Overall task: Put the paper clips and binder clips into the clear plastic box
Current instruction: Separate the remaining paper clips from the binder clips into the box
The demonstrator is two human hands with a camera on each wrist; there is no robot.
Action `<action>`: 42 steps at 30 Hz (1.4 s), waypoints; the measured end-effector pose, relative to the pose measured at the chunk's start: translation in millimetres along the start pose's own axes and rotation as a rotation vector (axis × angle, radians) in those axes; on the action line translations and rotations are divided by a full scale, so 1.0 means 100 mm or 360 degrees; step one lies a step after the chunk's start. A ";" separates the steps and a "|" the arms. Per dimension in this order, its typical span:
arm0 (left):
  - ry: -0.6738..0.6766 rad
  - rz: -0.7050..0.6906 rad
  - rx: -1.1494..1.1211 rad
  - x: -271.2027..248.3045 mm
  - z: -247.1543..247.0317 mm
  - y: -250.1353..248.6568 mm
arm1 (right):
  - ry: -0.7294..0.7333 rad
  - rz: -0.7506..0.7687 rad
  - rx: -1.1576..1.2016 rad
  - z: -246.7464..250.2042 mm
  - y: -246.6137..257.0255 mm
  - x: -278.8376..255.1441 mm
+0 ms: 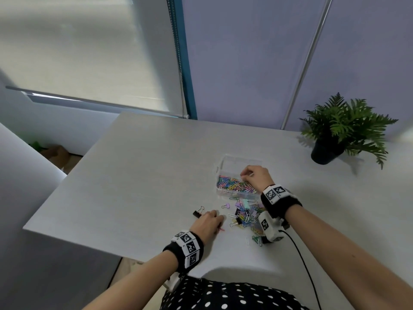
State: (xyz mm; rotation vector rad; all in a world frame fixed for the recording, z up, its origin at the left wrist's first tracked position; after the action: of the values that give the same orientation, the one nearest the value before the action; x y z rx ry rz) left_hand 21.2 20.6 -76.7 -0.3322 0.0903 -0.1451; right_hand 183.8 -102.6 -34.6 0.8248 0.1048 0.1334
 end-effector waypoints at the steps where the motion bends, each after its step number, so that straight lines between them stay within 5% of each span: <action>1: 0.0007 0.0011 0.0012 -0.01 0.00 -0.02 | 0.0035 0.0103 -0.0153 -0.03 0.04 -0.03; 8: 0.0025 -0.0039 -0.0021 -0.08 -0.09 -0.04 | 0.0524 0.0835 -0.0402 -0.59 0.39 -0.56; 12: -0.0053 0.0023 -0.0403 -0.16 0.02 0.11 | 0.0643 0.0819 -0.0416 -0.84 0.37 -0.73; 22: -0.0286 0.0755 -0.1077 -0.54 0.46 1.04 | 0.0719 0.0827 -0.0660 -1.22 0.38 -0.93; 27: -0.0265 0.0768 -0.1223 -0.48 0.40 0.99 | 0.0717 0.0675 -0.0587 -1.20 0.35 -0.99; 36: -0.0280 0.0859 -0.1441 -0.30 0.29 1.04 | 0.0458 0.0838 -0.0671 -1.04 0.40 -1.04; 42: -0.0329 0.0838 -0.1494 -0.09 0.45 0.97 | 0.0508 0.0813 -0.0823 -0.97 0.29 -1.11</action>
State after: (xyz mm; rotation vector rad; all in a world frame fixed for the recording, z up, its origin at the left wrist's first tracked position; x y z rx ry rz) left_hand 30.2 127.1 -65.8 -1.2398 0.0328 0.4751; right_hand 58.3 -30.4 -74.4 0.2921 0.1498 0.7436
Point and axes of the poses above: each hand's wrist, its own x-axis towards the middle knuckle, its own z-axis out of the back of the hand, y = z × x, the point moved 6 cm from there along x, towards the middle knuckle, and after that the axes turned 11 degrees about -y, right-handed, at the moved point
